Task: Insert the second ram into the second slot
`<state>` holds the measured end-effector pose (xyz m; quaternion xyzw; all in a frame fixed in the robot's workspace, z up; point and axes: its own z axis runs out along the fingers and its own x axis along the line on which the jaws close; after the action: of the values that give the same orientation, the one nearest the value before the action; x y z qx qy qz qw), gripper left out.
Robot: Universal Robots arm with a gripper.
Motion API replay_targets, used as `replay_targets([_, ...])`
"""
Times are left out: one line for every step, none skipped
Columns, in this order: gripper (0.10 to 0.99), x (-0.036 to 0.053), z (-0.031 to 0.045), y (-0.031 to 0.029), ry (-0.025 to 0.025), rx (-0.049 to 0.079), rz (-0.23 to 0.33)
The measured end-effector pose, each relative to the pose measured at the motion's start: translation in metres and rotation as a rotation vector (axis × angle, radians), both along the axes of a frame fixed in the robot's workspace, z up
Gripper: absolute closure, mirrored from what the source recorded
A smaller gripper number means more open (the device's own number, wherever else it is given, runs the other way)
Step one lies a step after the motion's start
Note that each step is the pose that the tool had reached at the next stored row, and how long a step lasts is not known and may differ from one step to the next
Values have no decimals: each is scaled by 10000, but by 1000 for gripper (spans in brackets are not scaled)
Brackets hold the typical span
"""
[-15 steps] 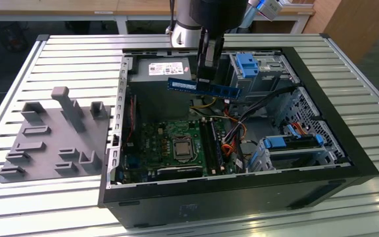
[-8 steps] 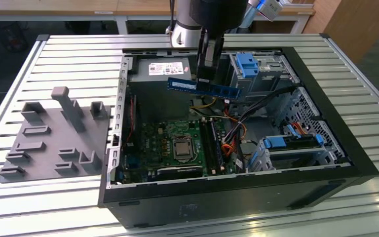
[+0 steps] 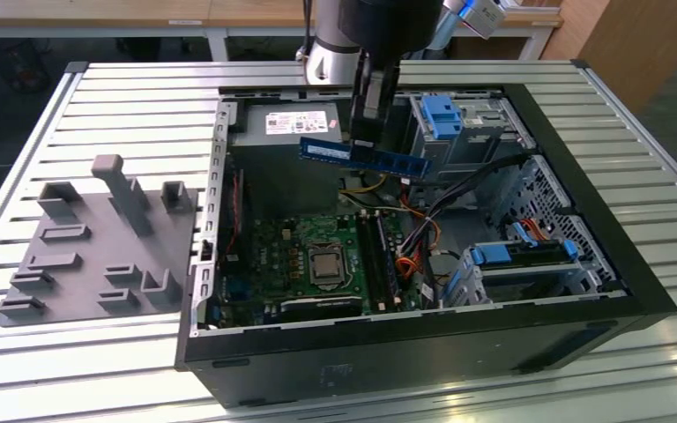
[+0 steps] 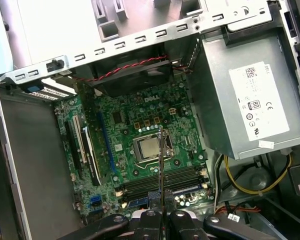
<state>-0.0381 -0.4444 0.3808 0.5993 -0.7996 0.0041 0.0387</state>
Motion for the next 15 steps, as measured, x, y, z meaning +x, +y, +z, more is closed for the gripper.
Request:
replay_targets([949,0,0,0,0,0,-24])
replay_targets([949,0,0,0,0,0,-47])
replay_targets([949,0,0,0,0,0,-72])
replay_targets([949,0,0,0,0,0,-101])
replay_targets([949,0,0,0,-1,0,-127])
replay_targets([949,0,0,0,-5,0,-150])
replay_targets([949,0,0,0,-19,1,-167])
replay_targets([949,0,0,0,-44,-1,-178])
replay_targets([949,0,0,0,-80,-1,-187])
replay_targets([949,0,-1,0,-118,0,-195])
replay_targets([949,0,-2,0,-155,2,-201])
replay_targets([949,0,-2,0,-196,3,-207])
replay_targets([949,0,-2,0,-235,3,-209])
replay_targets([949,0,-1,0,-279,2,-212])
replay_targets([949,0,-2,0,-317,3,-214])
